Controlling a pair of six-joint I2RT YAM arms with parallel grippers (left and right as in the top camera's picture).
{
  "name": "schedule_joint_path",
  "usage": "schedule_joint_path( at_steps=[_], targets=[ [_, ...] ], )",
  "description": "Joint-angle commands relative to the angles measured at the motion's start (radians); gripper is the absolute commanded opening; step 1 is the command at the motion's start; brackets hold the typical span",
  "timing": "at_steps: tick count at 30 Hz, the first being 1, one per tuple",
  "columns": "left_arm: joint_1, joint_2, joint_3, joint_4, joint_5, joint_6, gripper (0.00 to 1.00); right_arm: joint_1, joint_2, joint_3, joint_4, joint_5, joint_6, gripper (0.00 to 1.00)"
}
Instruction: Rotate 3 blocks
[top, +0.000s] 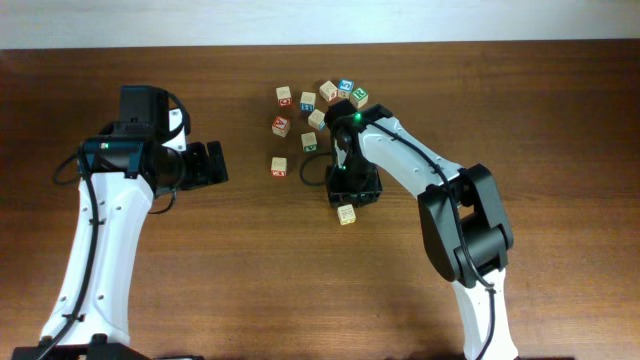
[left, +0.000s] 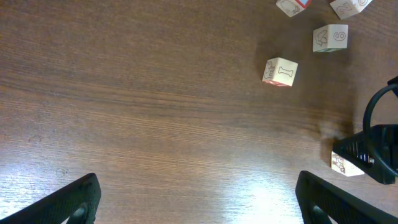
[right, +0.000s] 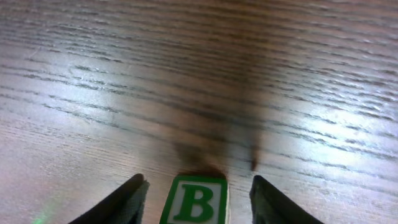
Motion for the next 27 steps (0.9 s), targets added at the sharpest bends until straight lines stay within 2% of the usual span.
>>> schedule_joint_path(
  at_steps=[1, 5, 7, 10, 13, 27],
  targets=[
    [0.001, 0.000, 0.021, 0.013, -0.014, -0.008, 0.99, -0.002, 0.016, 0.137, -0.003, 0.017, -0.059, 0.60],
    [0.003, 0.000, 0.061, 0.011, -0.014, -0.008, 0.99, -0.001, 0.016, 0.338, 0.033, 0.119, -0.082, 0.69],
    [0.003, 0.000, 0.082, 0.011, -0.014, -0.008, 0.99, -0.001, 0.016, 0.385, 0.104, 0.172, -0.081, 0.71],
    [0.003, 0.000, 0.102, 0.008, -0.045, -0.008, 0.99, -0.001, 0.027, 0.390, 0.245, 0.187, -0.081, 0.72],
    [0.003, 0.000, 0.104, -0.004, -0.096, -0.009, 0.99, 0.004, 0.054, 0.390, 0.307, 0.199, -0.080, 0.72],
    [0.003, 0.000, 0.103, -0.027, -0.118, -0.024, 0.99, 0.034, 0.171, 0.389, 0.346, 0.282, -0.061, 0.72]
  ],
)
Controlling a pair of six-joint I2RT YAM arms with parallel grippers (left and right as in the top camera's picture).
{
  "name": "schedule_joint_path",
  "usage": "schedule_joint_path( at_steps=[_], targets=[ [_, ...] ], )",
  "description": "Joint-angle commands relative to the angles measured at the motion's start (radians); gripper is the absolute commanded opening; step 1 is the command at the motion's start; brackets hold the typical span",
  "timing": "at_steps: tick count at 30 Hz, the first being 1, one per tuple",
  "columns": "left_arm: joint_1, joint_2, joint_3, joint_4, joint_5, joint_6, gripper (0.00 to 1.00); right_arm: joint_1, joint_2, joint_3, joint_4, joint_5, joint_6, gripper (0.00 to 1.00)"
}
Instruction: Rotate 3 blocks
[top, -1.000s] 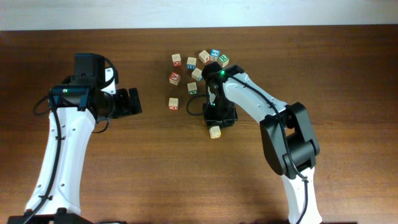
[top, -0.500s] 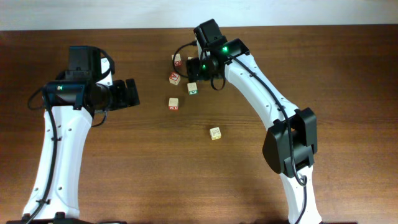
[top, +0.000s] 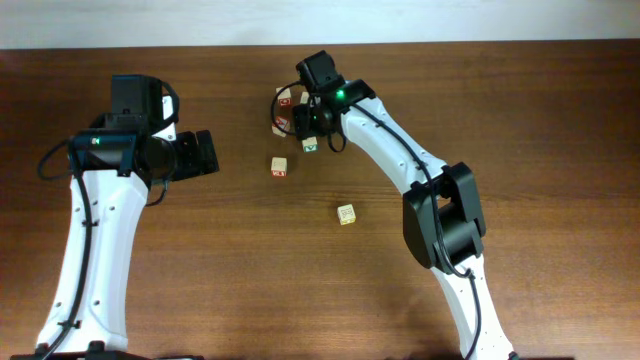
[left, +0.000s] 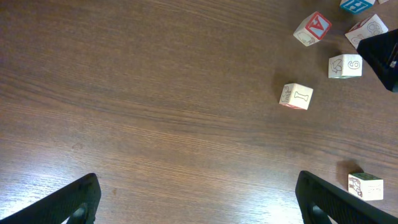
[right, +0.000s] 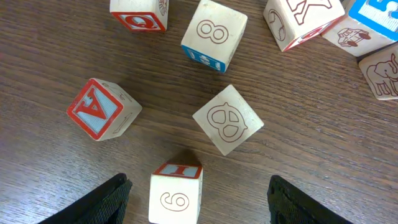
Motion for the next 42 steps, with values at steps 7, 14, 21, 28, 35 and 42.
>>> schedule_joint_path(
  at_steps=[7, 14, 21, 28, 35, 42],
  targets=[
    [0.003, 0.000, 0.023, -0.003, -0.014, -0.017, 0.99, 0.006, 0.019, 0.001, -0.009, 0.027, 0.011, 0.72],
    [0.003, 0.000, 0.023, -0.010, -0.013, -0.017, 0.99, 0.018, 0.062, 0.001, 0.019, 0.026, 0.010, 0.72],
    [0.003, 0.000, 0.023, -0.013, -0.014, -0.016, 0.99, 0.021, 0.095, 0.001, 0.028, 0.027, 0.011, 0.67],
    [0.003, 0.000, 0.023, -0.013, -0.013, -0.016, 0.99, 0.028, 0.095, 0.001, -0.003, 0.019, 0.012, 0.37],
    [0.003, 0.000, 0.023, -0.013, -0.014, -0.016, 0.99, 0.037, 0.095, 0.002, -0.147, -0.119, 0.076, 0.33],
    [0.003, 0.000, 0.023, -0.013, -0.014, -0.016, 0.99, 0.063, 0.095, 0.002, -0.319, -0.219, 0.076, 0.33]
  ],
)
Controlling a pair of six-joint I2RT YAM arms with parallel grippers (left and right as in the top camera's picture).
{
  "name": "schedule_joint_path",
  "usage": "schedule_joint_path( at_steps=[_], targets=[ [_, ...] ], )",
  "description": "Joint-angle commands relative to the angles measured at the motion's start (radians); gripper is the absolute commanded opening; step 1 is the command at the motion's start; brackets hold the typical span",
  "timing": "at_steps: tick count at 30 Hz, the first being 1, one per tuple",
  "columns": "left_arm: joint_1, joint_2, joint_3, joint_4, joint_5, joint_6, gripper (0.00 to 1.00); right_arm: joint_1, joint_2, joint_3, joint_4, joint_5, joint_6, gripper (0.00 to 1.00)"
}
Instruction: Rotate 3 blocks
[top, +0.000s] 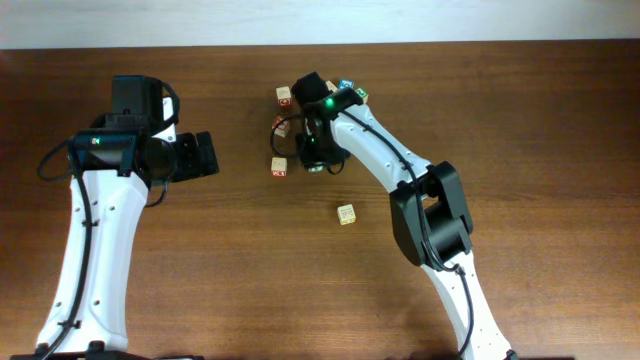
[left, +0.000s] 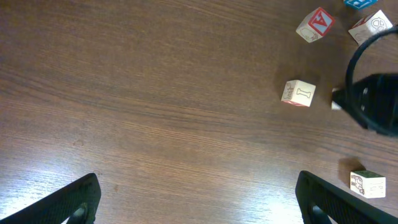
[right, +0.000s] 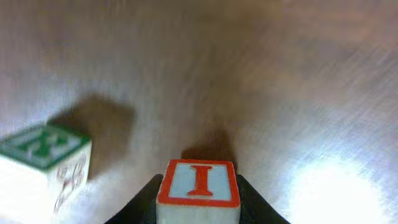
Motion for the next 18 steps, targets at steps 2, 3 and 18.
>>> schedule_joint_path(
  at_steps=[2, 3, 18],
  targets=[
    [0.003, 0.000, 0.023, -0.002, -0.011, -0.016, 0.99, 0.034, 0.020, -0.020, -0.083, -0.075, 0.016, 0.33],
    [0.003, 0.000, 0.023, -0.002, -0.011, -0.016, 0.99, 0.033, 0.020, -0.020, -0.097, -0.083, 0.016, 0.33],
    [0.003, 0.000, 0.023, -0.003, -0.045, -0.016, 0.99, 0.034, 0.010, -0.006, -0.162, -0.094, 0.016, 0.33]
  ],
)
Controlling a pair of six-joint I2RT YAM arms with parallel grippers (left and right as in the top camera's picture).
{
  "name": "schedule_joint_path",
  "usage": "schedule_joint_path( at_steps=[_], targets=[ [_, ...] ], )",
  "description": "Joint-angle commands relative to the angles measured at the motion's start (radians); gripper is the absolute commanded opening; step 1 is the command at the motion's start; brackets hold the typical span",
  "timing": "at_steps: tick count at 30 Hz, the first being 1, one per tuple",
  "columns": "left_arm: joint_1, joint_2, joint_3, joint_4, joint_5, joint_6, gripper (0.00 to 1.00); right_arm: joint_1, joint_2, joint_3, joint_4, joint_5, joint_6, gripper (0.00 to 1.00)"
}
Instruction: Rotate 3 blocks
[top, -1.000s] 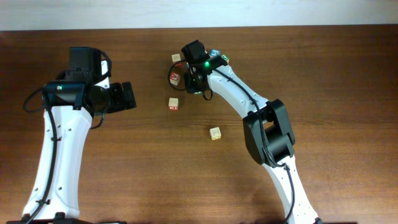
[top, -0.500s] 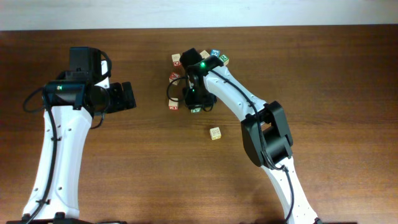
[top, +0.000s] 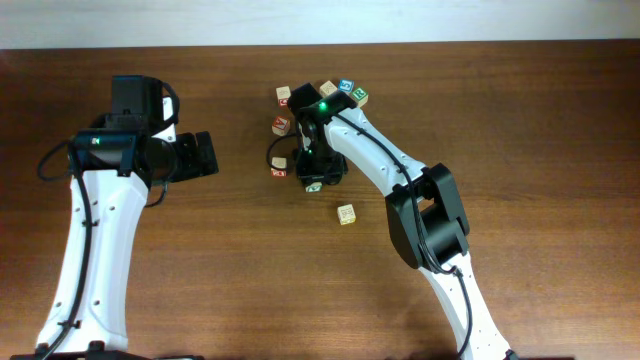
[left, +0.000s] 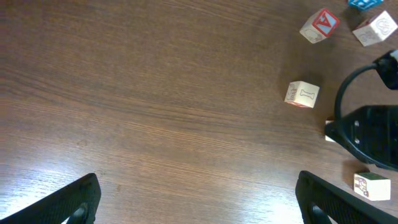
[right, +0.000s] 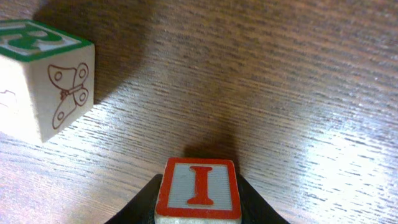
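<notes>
My right gripper (right: 198, 208) is shut on a wooden block (right: 198, 186) whose red-framed face shows a red letter I. In the overhead view this gripper (top: 318, 172) sits low over the table just in front of the block cluster. A green-topped block with a butterfly on its side (right: 45, 78) stands close by, and it appears alone on the table (top: 346, 213) from above. Another block with a bone drawing (left: 302, 94) lies left of the right gripper. My left gripper (left: 199, 208) stands open over bare wood, far left of the blocks (top: 205, 157).
Several more letter blocks are clustered at the back of the table (top: 330, 92), among them a red A block (left: 318, 25). The right arm's black body (left: 367, 134) fills the right edge of the left wrist view. The wooden table (top: 520, 150) extends on all sides.
My right gripper, still shut on the red I block, has moved a little toward the front of the table. The green butterfly block now shows larger and sharper in its view. The left arm is unchanged.
My right gripper first stood open around the green B block in mid-table. Then it was open above the back cluster, with the green block left standing alone. Later it was shut on the red I block, and now holds it nearer the green block.
</notes>
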Motion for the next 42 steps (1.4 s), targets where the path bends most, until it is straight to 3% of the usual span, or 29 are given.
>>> schedule_joint_path(
  at_steps=[1, 8, 20, 21, 23, 31, 36, 39, 42],
  targets=[
    [0.003, 0.000, 0.023, -0.002, -0.032, -0.016, 0.99, 0.013, 0.009, -0.005, -0.032, -0.015, 0.006, 0.33],
    [0.005, 0.000, 0.023, -0.002, -0.070, -0.016, 0.99, 0.076, 0.007, -0.003, -0.133, -0.041, 0.006, 0.33],
    [0.025, 0.000, 0.023, -0.005, -0.064, -0.017, 0.99, 0.112, 0.007, -0.003, -0.285, 0.192, 0.072, 0.34],
    [0.025, 0.000, 0.023, -0.005, -0.064, -0.017, 0.99, 0.114, 0.007, -0.003, -0.281, 0.192, 0.071, 0.34],
    [0.025, 0.000, 0.023, -0.005, -0.064, -0.017, 0.99, 0.115, 0.007, -0.003, -0.274, 0.192, 0.069, 0.45],
    [0.025, 0.000, 0.023, -0.005, -0.064, -0.017, 0.99, 0.077, 0.007, 0.138, -0.266, 0.192, 0.040, 0.51],
    [0.027, 0.000, 0.031, 0.000, -0.064, -0.018, 0.99, 0.080, 0.007, 0.297, -0.067, 0.186, 0.021, 0.65],
    [0.058, 0.000, 0.058, -0.002, -0.065, -0.048, 0.99, 0.085, 0.012, 0.255, 0.081, 0.192, 0.140, 0.76],
    [0.094, 0.000, 0.070, -0.004, -0.065, -0.054, 0.99, 0.090, 0.021, 0.211, 0.160, 0.245, 0.250, 0.77]
  ],
)
